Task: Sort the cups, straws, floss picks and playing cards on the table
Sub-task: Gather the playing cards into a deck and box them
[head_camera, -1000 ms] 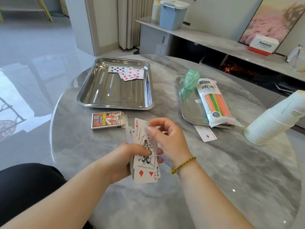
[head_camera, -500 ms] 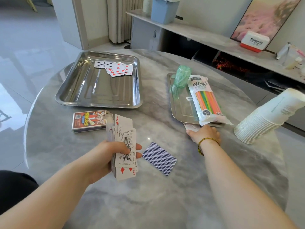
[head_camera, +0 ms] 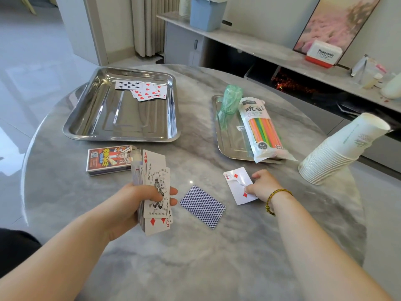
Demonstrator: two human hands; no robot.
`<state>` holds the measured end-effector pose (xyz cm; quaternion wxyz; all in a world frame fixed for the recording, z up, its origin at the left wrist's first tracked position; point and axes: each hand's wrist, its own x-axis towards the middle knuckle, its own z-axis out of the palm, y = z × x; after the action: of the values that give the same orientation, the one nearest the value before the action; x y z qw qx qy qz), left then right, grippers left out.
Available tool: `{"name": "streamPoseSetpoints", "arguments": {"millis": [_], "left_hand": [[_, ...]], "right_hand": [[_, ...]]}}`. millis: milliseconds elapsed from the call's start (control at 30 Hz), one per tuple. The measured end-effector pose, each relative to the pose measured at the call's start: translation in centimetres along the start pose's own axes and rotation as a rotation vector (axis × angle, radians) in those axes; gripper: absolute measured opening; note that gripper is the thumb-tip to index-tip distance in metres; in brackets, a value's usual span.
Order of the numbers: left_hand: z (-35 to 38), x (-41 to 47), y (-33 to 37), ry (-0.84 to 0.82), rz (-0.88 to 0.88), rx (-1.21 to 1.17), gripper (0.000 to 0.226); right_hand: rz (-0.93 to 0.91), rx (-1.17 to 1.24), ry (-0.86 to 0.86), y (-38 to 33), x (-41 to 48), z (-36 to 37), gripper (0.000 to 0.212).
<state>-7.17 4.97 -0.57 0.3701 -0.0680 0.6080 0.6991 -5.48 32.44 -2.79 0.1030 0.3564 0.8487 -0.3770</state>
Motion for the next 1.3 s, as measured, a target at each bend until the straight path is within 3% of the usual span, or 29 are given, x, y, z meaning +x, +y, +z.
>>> {"name": "streamPoseSetpoints", "arguments": {"millis": [233,367,500,600,667,800,867,967,1033,1100,1200,1300], "left_hand": [[0.1,-0.3,0.1,-0.038,-0.005,-0.045,0.03],[0.3,-0.5,0.2,-0.054,0.018,-0.04,0.045],[0.1,-0.4,0.1,-0.044,0.029,-0.044,0.037],[-0.1,-0.5,0.1,-0.044,0.031,-0.057,0.03],[-0.1,-0.6,0.1,-0.056,0.033,-0.057,0.034],[0.1,-0.6,0.2,-0.058,0.036,-0.081,0.035],[0.2,-0.7,0.3,-0.066,0.037,-0.08,0.037],[0.4,-0.8,0.2,-0.079,0.053,-0.077,0.045],[0.7,-0.9,0.2,-0.066,0.072,-0.119,0.021],[0.9,-1.2,0.3,-0.071,0.086,-0.142,0.014],[0.8,-1.4,0.2,-0.074,0.101,-0.12,0.029],[0.6,-1.1,0.0,-0.004,0.106,-0.19,0.014]], "right_hand": [[-0.113,0.143,-0.065,0.0,-0.3,-0.5,0.041],[-0.181,0.05,0.029,-0.4,-0.7,-0.4,0.022],[-0.121,-0.045,0.056,-0.3,-0.7,0.0,0.028],[-0.096,0.026,0.056,-0.1,-0.7,0.2,0.012],[-0.081,0.04,0.086,0.3,-0.7,-0.1,0.028],[-0.14,0.114,0.245,0.3,-1.6,-1.3,0.02],[-0.156,0.388,0.162,-0.7,-2.9,-1.1,0.012],[-0.177,0.697,-0.133,-3.1,-5.9,1.1,0.017],[-0.227,0.687,-0.282,-4.6,-7.9,3.1,0.02],[-0.268,0.682,-0.346,-5.8,-9.5,5.0,0.023],[-0.345,0.592,-0.351,-6.7,-10.5,7.2,0.025],[-0.468,0.476,-0.264,-6.6,-10.1,7.7,0.024]]}}
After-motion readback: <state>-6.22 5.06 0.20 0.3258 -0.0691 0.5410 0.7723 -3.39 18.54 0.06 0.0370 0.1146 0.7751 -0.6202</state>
